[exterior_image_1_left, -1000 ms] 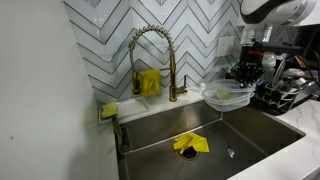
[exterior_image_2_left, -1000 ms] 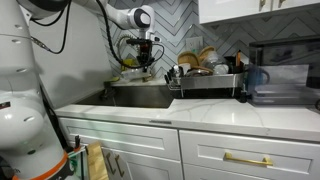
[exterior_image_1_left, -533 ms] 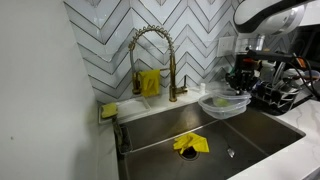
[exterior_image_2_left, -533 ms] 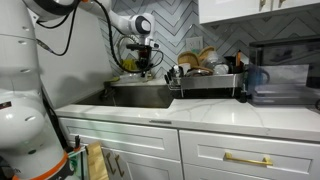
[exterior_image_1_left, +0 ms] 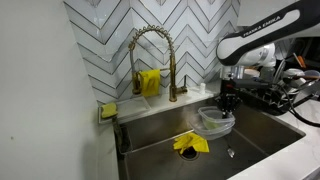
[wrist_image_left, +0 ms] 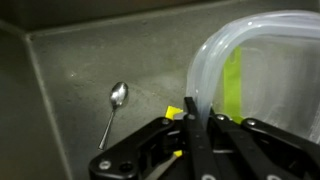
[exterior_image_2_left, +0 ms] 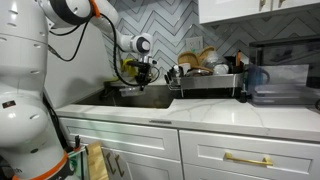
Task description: Remove the lunchbox from the sink, put it on the counter, remove the lunchbox from the drying rack put it on the counter, put the lunchbox with a spoon in it in the lunchbox on the right and put them in the sink
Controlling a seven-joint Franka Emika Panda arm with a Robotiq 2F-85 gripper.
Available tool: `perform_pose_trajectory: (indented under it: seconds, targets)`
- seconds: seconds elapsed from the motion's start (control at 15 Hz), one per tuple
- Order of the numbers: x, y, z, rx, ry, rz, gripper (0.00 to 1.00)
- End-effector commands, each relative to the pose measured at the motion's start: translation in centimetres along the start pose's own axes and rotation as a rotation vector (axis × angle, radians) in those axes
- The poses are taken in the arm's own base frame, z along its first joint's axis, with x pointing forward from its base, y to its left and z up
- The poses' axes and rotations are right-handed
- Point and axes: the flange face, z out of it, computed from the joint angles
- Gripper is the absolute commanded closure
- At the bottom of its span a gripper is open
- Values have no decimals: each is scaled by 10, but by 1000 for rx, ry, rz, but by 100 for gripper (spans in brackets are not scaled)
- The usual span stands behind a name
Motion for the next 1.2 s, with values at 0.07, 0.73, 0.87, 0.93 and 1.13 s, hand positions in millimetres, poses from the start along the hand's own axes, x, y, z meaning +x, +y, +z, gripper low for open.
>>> perform_pose_trajectory:
  seconds: [0.07,0.73,0.87,0.93,1.13]
  targets:
    - [14,0,36,-128,61,-50,98]
    - [27,6,58,-174,114,-95,98]
    - [34,6,69,-185,111,-123,98]
    - [38,5,75,-185,124,-143,98]
    - [51,2,90,-204,163,-178,98]
